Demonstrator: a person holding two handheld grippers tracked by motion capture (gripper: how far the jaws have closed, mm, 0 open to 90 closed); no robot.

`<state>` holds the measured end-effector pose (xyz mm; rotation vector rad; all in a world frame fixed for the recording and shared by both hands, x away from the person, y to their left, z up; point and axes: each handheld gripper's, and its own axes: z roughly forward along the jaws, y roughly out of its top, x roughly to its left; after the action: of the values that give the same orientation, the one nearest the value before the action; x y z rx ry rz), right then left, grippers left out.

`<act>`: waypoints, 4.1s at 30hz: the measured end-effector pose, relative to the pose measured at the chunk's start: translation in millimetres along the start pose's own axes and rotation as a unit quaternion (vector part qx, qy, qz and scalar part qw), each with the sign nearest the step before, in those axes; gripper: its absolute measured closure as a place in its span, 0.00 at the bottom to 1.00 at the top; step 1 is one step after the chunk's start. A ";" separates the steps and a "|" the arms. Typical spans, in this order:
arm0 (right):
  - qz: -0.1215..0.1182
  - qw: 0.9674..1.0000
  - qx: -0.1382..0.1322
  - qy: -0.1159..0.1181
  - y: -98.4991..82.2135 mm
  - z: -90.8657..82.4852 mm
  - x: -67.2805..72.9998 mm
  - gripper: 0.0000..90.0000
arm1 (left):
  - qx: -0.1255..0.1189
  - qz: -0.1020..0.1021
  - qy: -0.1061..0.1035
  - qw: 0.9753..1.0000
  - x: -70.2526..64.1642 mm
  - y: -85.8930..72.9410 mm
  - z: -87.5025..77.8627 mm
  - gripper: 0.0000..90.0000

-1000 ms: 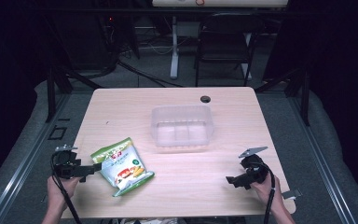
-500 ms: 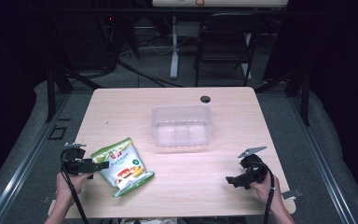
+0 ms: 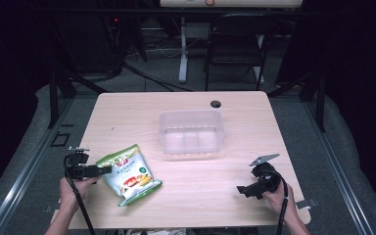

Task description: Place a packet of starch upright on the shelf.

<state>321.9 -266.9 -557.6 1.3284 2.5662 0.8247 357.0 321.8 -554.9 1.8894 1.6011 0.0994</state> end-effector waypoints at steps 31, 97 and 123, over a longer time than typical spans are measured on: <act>-0.003 1.000 0.006 0.002 0.0 2.1 -0.5 0.01 | -0.010 0.106 -0.012 0.994 -32.1 0.1 8.2 0.98; -0.003 1.000 0.002 -0.004 -0.5 0.0 -0.2 0.02 | -0.101 0.138 -0.083 0.982 -66.4 -0.7 -42.6 1.00; -0.001 1.000 0.001 -0.005 -0.8 0.3 -0.7 0.02 | -0.125 0.211 -0.104 0.964 -95.1 10.0 -59.4 1.00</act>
<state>321.8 -267.7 -558.3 1.3264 2.5602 0.8133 314.8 260.5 -470.4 1.9369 0.9796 0.2622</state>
